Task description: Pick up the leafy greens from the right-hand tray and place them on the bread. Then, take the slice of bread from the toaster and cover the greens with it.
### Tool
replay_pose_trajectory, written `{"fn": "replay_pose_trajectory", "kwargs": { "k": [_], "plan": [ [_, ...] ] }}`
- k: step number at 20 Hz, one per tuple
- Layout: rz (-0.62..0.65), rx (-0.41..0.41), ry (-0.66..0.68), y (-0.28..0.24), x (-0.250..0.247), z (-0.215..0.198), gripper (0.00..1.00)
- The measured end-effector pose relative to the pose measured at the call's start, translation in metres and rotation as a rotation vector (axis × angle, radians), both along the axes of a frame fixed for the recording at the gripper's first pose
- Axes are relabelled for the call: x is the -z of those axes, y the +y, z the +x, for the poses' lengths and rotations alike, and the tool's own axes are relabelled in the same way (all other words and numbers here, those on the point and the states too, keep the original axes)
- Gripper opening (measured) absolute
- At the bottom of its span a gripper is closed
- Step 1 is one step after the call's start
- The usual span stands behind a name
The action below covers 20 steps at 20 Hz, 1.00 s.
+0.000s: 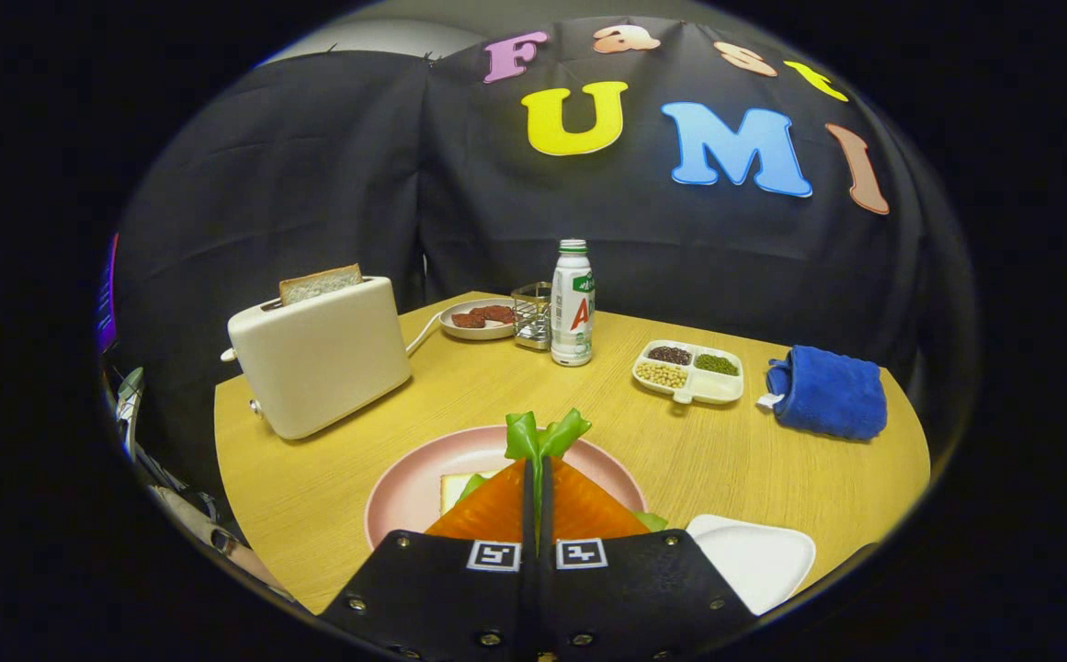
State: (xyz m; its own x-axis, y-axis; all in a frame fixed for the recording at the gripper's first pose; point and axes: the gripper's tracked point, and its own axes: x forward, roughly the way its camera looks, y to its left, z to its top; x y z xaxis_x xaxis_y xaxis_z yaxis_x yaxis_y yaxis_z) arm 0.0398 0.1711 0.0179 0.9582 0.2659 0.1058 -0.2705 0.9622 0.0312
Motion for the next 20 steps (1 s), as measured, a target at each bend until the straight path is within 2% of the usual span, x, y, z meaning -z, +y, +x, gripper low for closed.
{"fn": "replay_pose_trajectory", "kwargs": {
  "k": [7,13,14,15,17,20],
  "plan": [
    [-0.053,0.018,0.048,0.025,0.019,0.022,0.00],
    [-0.087,0.065,0.008,0.028,0.014,0.023,0.02],
    [-0.081,0.060,0.013,0.029,0.016,0.026,0.08],
    [-0.072,0.063,0.017,0.029,0.015,0.025,0.21],
    [-0.057,0.063,0.017,0.028,0.014,0.022,0.24],
    [-0.025,0.070,-0.011,0.028,0.003,0.018,0.24]
  ]
}}
